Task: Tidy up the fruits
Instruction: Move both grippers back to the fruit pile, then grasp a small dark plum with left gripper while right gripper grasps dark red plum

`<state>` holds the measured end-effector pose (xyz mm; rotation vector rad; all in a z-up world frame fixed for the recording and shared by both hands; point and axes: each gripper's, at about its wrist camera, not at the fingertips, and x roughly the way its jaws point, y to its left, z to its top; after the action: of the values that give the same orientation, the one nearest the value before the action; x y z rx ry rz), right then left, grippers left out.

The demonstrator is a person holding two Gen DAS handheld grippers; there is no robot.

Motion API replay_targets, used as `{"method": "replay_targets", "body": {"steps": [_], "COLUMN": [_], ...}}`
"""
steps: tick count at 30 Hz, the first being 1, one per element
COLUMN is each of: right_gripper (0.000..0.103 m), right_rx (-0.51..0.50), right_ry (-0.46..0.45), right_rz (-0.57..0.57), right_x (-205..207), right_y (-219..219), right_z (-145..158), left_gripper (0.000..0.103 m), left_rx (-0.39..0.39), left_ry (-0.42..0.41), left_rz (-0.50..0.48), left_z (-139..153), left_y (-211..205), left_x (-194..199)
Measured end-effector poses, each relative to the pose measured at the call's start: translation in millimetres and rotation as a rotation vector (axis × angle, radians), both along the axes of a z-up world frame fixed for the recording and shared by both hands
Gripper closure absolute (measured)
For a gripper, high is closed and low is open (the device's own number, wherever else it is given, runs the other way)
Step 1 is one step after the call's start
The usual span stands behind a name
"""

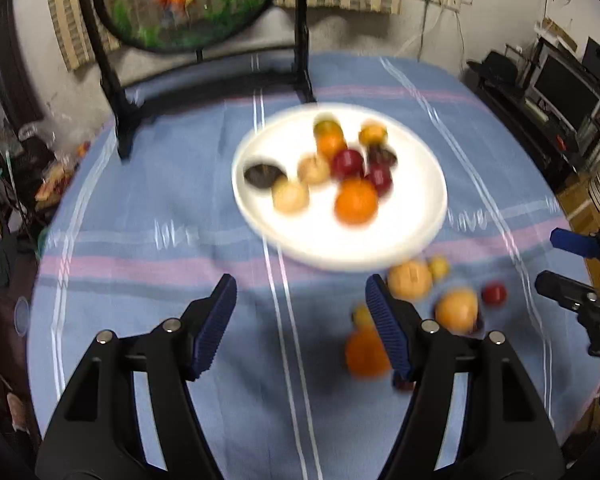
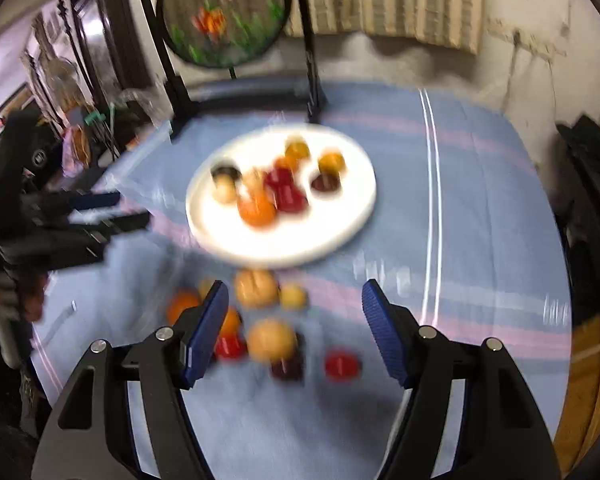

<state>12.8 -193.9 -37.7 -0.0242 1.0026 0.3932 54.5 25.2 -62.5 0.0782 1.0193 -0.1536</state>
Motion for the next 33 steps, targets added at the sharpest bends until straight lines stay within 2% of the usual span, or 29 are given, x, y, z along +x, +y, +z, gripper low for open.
{"method": "replay_targets", "body": {"steps": [4, 8, 14, 17, 18, 19, 20, 22, 27, 31, 33], "right_gripper": [0.034, 0.034, 0.034, 0.035, 0.036, 0.04, 0.043, 0.049, 0.049, 0.05, 0.054], "right_rx": [-0.073, -0.086, -0.074, -0.066, -0.066, -0.064, -0.061, -0.058, -0.027, -0.03, -0.044], "right_ry": [0.083, 0.132, 0.142, 0.154, 0.158, 0.163, 0.168, 0.175, 0.185, 0.184, 0.189], "right_rz": [-0.032, -0.05, -0.027, 0.007, 0.018, 0.029, 0.034, 0.045, 0.061, 0.074, 0.082], "right_x": [-29.1, -40.9, -41.6, -41.2, -41.0, -40.6, -39.8, -37.3, -27.9, -16.0, -10.0], "right_y": [-16.3, -24.4, -22.9, -16.2, -11.4, -8.6, -6.8, -2.1, 8.3, 20.6, 26.2], "right_z": [-41.5, -63.8, -68.8, -71.9, -72.8, -74.7, -76.3, -79.4, -83.9, -90.4, -95.4], "left_gripper": [0.034, 0.035, 0.035, 0.039, 0.046, 0.059, 0.076, 0.077, 0.078, 0.078, 0.078], "left_rx": [-0.029, -0.025, -0.026, -0.011, -0.007, -0.005, -0.001, 0.009, -0.067, -0.077, -0.085], "left_ry": [0.092, 0.155, 0.146, 0.136, 0.123, 0.131, 0.143, 0.144, 0.156, 0.155, 0.157], "left_rz": [-0.045, -0.126, -0.135, -0.125, -0.139, -0.163, -0.166, -0.157, -0.125, -0.105, -0.093], "left_z": [-29.0, -52.8, -68.2, -75.7, -74.8, -77.0, -79.4, -83.1, -79.4, -75.1, -73.7], "left_y": [-13.6, -44.3, -72.4, -79.8, -82.9, -87.4, -88.8, -88.8, -62.2, -47.0, -40.1], "left_x": [-38.0, -63.0, -57.2, -48.5, -47.8, -46.3, -45.0, -41.8, -44.5, -54.1, -56.0]}}
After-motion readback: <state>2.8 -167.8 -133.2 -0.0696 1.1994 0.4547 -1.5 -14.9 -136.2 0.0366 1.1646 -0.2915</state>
